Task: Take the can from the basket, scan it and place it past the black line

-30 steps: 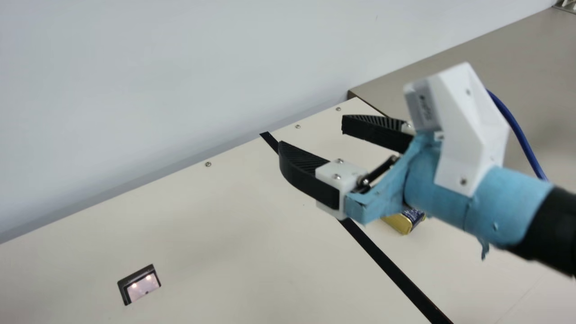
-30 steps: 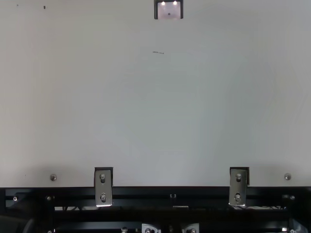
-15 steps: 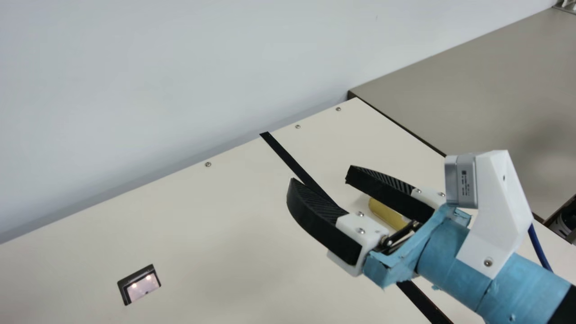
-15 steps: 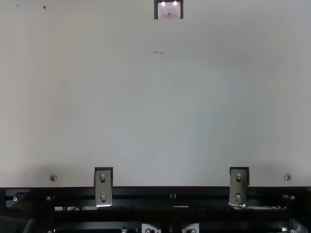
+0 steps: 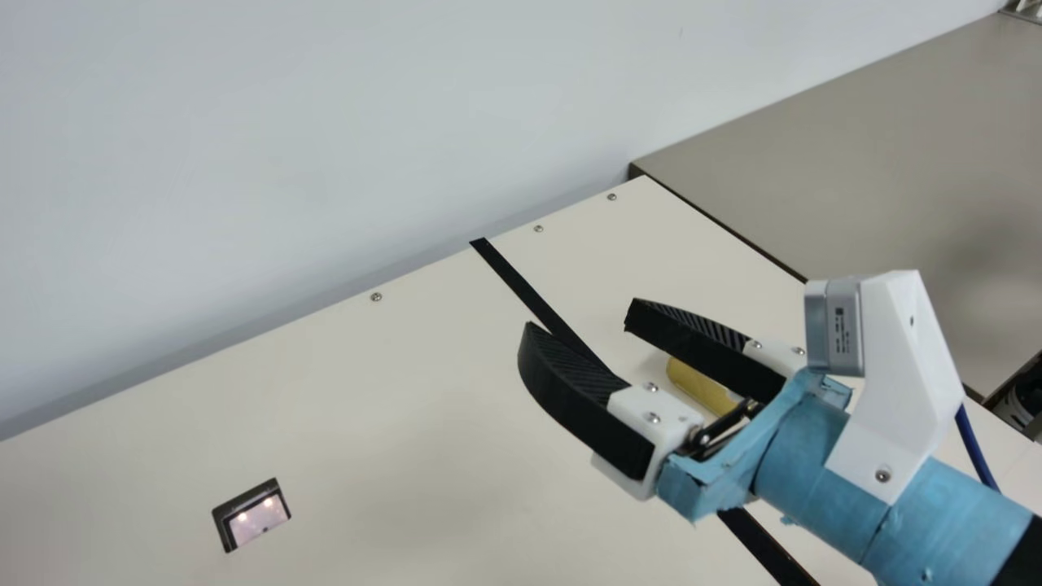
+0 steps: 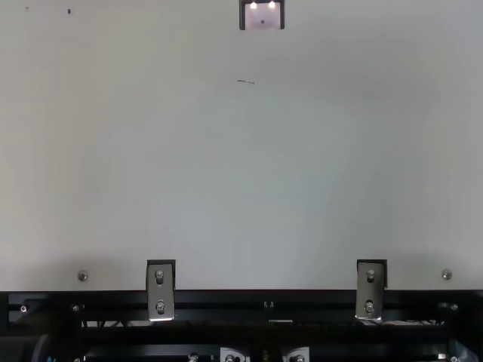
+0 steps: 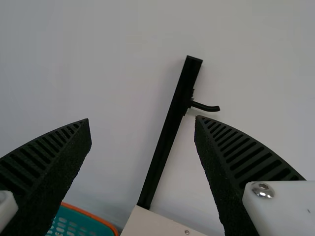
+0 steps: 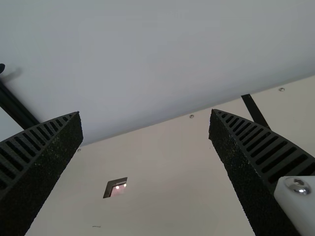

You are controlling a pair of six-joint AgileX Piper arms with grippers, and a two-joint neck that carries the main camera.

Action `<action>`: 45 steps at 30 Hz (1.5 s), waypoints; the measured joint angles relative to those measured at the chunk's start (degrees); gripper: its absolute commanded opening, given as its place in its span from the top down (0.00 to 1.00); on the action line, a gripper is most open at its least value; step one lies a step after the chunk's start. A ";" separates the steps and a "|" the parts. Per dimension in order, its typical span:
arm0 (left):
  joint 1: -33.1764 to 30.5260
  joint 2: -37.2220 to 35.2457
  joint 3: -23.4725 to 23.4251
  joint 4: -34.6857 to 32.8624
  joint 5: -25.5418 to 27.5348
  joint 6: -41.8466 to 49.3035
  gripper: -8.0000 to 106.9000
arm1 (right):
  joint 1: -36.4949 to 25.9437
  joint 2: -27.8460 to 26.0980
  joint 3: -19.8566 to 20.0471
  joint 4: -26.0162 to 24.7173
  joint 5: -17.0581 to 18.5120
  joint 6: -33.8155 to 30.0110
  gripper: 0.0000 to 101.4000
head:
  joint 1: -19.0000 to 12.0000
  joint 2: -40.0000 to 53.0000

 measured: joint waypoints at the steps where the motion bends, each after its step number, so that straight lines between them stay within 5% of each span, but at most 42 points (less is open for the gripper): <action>1: 0.50 -0.94 1.68 -0.30 0.05 -0.77 0.15 | 0.00 0.00 0.00 0.00 0.00 0.00 0.00 | -0.29 0.00; 15: 0.61 -14.63 23.50 -6.84 0.84 4.50 0.15 | 0.00 0.00 0.00 0.00 0.00 0.00 0.00 | -0.29 0.00; 23: 0.61 -14.63 23.79 -6.84 0.84 4.50 0.15 | -0.20 -0.87 0.62 1.07 -2.94 5.61 0.00 | 0.00 0.00; 33: 0.61 -14.63 23.79 -6.84 0.84 4.50 0.15 | -0.20 -1.88 2.92 0.31 -2.12 8.40 0.00 | -0.29 0.29; 45: 0.61 -14.63 23.79 -6.84 0.84 4.50 0.15 | -0.20 -1.88 2.92 0.31 -2.12 8.40 0.00 | -0.29 22.58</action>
